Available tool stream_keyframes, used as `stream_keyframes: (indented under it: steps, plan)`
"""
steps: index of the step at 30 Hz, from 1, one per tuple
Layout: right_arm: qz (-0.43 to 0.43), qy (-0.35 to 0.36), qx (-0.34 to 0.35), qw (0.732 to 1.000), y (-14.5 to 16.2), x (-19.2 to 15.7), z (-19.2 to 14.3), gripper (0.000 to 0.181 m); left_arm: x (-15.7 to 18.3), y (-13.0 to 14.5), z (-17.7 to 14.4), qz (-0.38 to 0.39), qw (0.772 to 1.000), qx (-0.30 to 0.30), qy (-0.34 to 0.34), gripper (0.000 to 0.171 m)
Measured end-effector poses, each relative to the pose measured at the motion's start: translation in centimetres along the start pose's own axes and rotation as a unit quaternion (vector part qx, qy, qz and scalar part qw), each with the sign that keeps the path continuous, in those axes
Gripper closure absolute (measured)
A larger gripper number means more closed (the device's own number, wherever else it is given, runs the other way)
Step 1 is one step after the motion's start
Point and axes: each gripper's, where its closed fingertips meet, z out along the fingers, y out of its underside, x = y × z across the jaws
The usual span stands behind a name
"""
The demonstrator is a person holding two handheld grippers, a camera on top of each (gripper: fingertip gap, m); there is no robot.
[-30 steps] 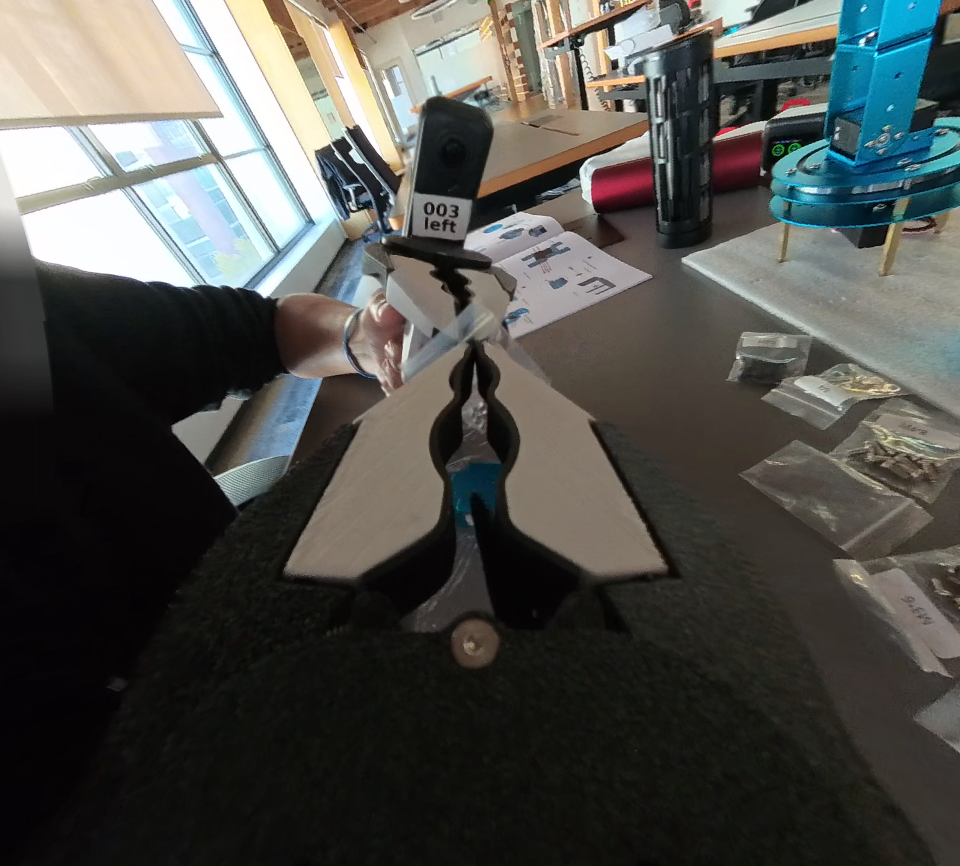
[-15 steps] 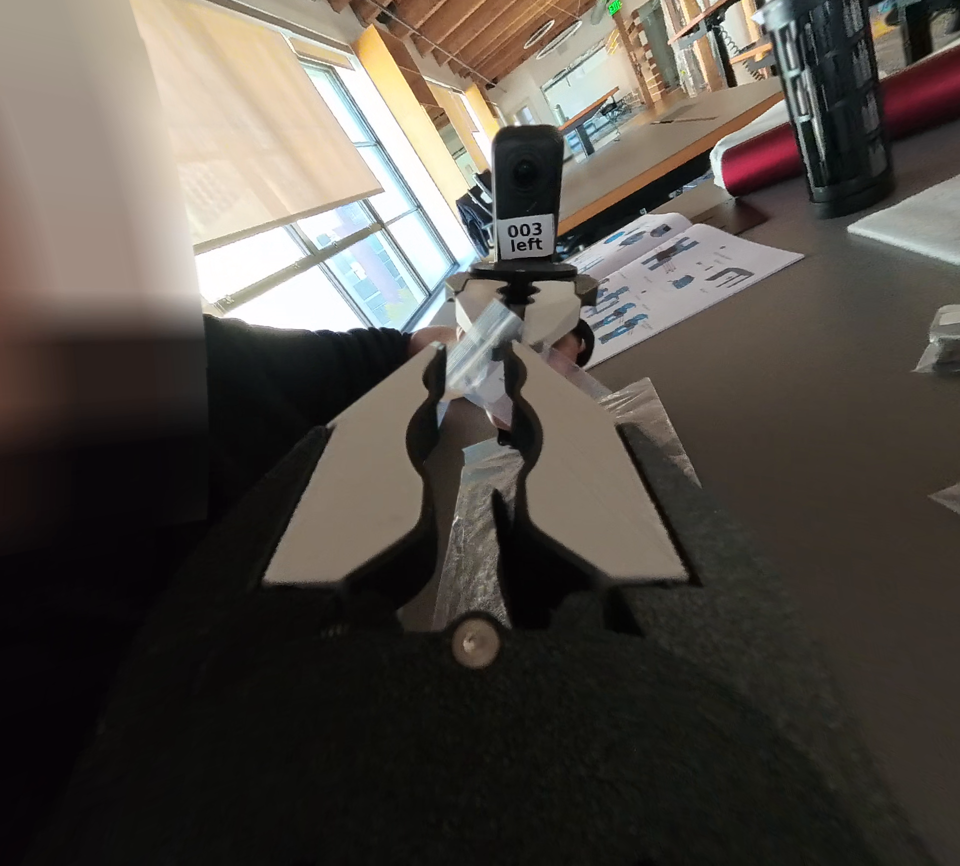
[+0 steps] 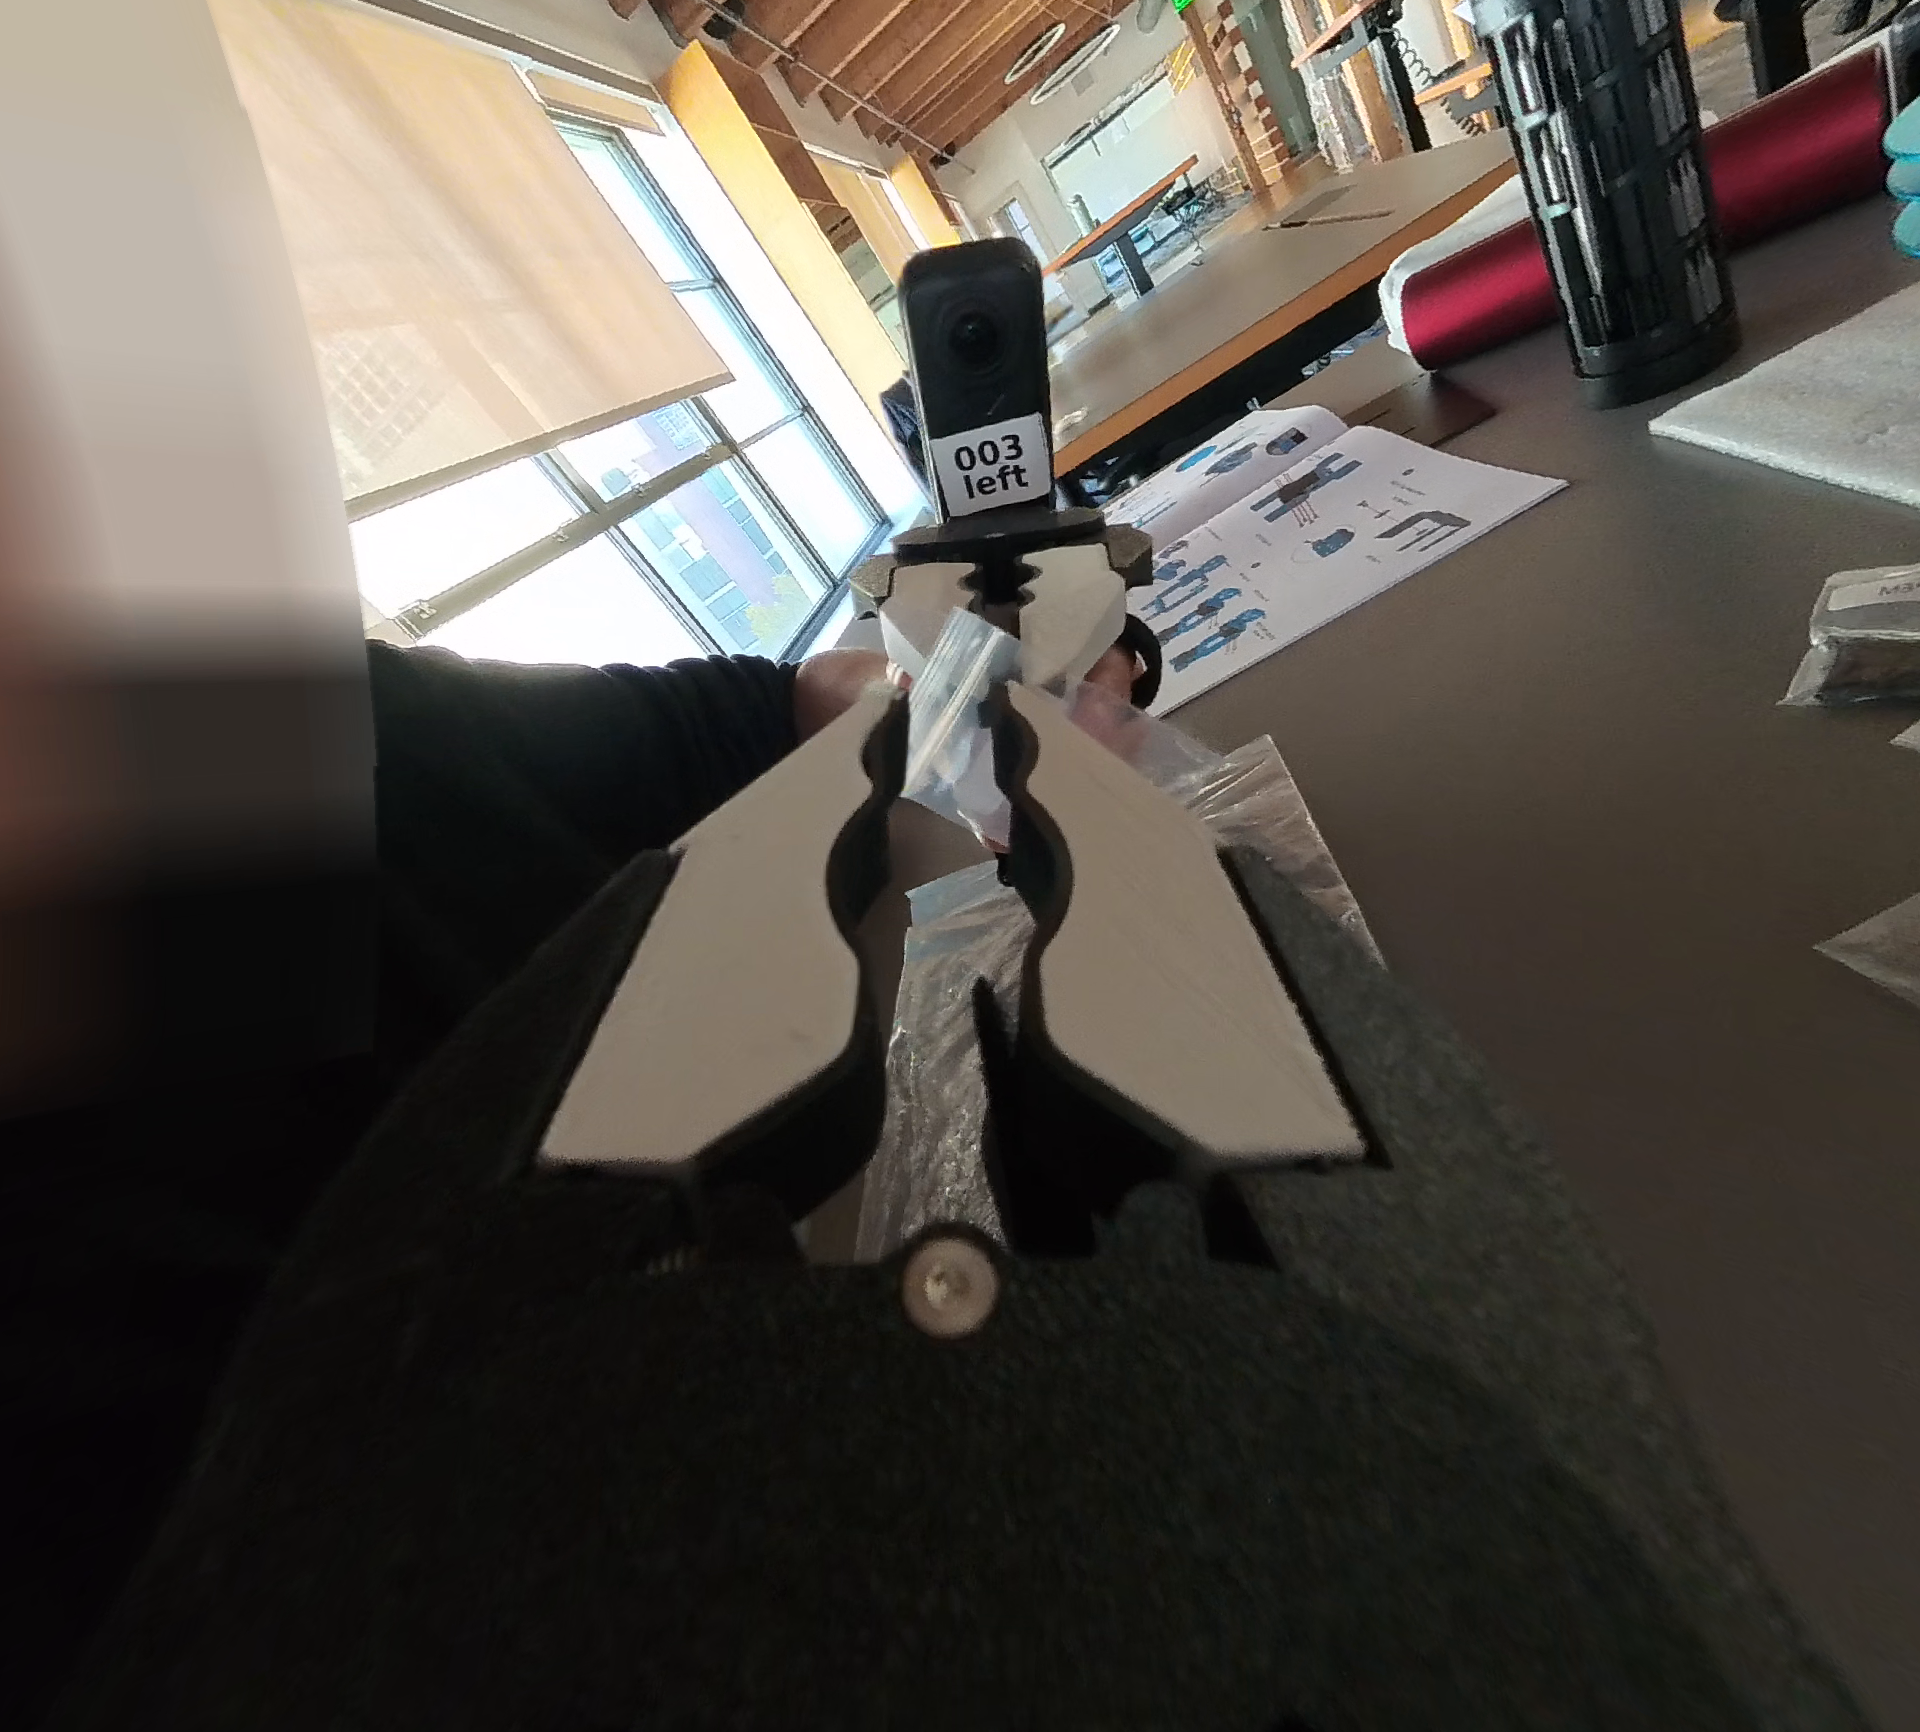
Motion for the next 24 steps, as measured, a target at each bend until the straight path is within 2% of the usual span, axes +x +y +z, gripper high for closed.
stream_keyframes:
  steps: [10, 15, 24]
  plan:
    - [-0.014, 0.016, -0.003, 1.000, 0.08, 0.46, -0.06, 0.174, -0.09, 0.11, 0.06, 0.007, 1.000, -0.002, -0.008, 0.169]
    - [-0.008, 0.011, -0.003, 1.000, 0.05, 0.32, -0.04, 0.161, -0.56, 0.11, 0.01, 0.011, 1.000, -0.001, -0.021, 0.169]
    - [-0.013, 0.017, -0.004, 1.000, 0.12, 0.55, -0.05, 0.165, -0.60, 0.19, 0.05, 0.016, 1.000, -0.003, -0.024, 0.169]
